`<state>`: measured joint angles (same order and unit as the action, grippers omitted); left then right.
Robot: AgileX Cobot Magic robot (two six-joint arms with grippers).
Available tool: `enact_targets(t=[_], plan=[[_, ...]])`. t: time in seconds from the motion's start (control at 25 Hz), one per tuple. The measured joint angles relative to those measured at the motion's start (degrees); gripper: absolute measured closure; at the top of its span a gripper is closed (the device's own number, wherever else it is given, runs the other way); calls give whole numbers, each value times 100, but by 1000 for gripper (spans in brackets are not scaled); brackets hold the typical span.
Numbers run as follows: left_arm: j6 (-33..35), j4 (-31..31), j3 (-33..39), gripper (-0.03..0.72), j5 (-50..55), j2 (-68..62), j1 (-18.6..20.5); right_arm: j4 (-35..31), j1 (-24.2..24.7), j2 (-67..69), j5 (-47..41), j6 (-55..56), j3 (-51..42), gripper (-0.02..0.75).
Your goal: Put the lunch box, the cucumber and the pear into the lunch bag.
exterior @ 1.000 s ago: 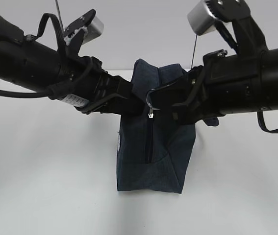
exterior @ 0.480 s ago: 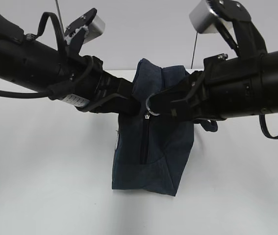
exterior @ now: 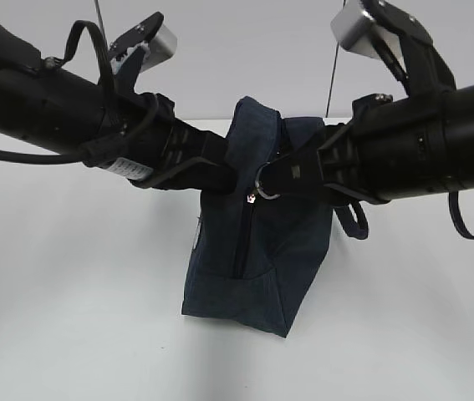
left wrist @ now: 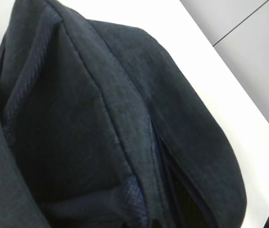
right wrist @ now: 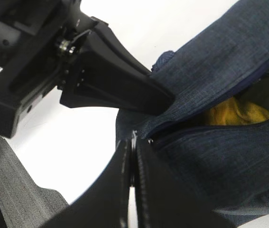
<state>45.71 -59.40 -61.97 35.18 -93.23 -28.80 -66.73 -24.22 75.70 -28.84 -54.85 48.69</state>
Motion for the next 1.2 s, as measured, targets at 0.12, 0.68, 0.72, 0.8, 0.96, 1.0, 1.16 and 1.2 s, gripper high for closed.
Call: enact_targets(t=[0.12, 0.68, 0.72, 0.8, 0.96, 1.0, 1.16, 1.2], plan=[[0, 0, 0, 704, -17, 0, 0, -47, 197, 94, -199, 37, 95, 732], [0, 0, 0, 704, -61, 0, 5, -430, 795, 652, -1263, 94, 607, 732], [0, 11, 0, 704, -61, 0, 5, -430, 795, 663, -1277, 104, 607, 732], [0, 27, 5, 704, 23, 0, 34, -435, 799, 677, -1384, 104, 607, 732], [0, 164, 5, 694, 255, 85, 126, -445, 799, 680, -1451, 104, 607, 732], [0, 239, 5, 683, 289, 120, 137, -444, 799, 680, -1463, 104, 607, 732], [0, 439, 5, 568, 447, 286, 154, -448, 799, 680, -1476, 104, 607, 732], [0, 476, 5, 524, 529, 313, 166, -448, 799, 680, -1476, 104, 607, 732]])
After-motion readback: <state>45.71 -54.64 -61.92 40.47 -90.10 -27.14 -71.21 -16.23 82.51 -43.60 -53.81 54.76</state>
